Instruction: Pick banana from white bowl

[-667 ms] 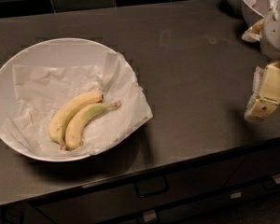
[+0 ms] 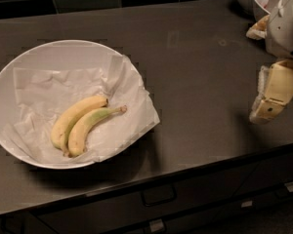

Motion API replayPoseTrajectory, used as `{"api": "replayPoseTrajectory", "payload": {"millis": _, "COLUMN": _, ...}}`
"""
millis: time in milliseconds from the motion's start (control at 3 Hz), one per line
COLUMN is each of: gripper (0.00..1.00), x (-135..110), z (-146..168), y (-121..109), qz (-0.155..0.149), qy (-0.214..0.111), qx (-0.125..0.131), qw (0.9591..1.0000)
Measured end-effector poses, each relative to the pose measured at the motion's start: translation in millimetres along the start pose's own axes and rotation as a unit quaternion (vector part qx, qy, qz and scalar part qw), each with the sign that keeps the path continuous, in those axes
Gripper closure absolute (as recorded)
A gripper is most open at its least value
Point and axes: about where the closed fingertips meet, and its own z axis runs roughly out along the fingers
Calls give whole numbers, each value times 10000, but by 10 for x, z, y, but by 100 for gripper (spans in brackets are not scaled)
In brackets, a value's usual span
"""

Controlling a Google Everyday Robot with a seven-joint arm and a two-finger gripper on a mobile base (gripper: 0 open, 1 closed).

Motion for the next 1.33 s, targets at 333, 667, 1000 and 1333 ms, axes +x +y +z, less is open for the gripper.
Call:
{"api": "replayPoseTrajectory", "payload": {"millis": 333, "gripper": 0, "x": -508, "z": -29, "y": 33, "qz": -705, "qy": -228, "qx": -85, "qw": 9972}}
{"api": "replayPoseTrajectory", "payload": {"millis": 667, "gripper": 0, "x": -1049, "z": 48, "y": 149, "qz": -1559, "qy": -588, "qx": -410, "qw": 9852}}
{"api": "replayPoseTrajectory", "payload": {"millis": 1000, "gripper": 0, "x": -1378, "z": 273, "y": 273, "qz": -2059, "qy": -875, "qx": -943, "qw": 9701}}
{"api": "replayPoseTrajectory", "payload": {"millis": 1333, "gripper": 0, "x": -1380, "z": 272, "y": 272, "qz": -2061, "qy": -877, "qx": -939, "qw": 9701}}
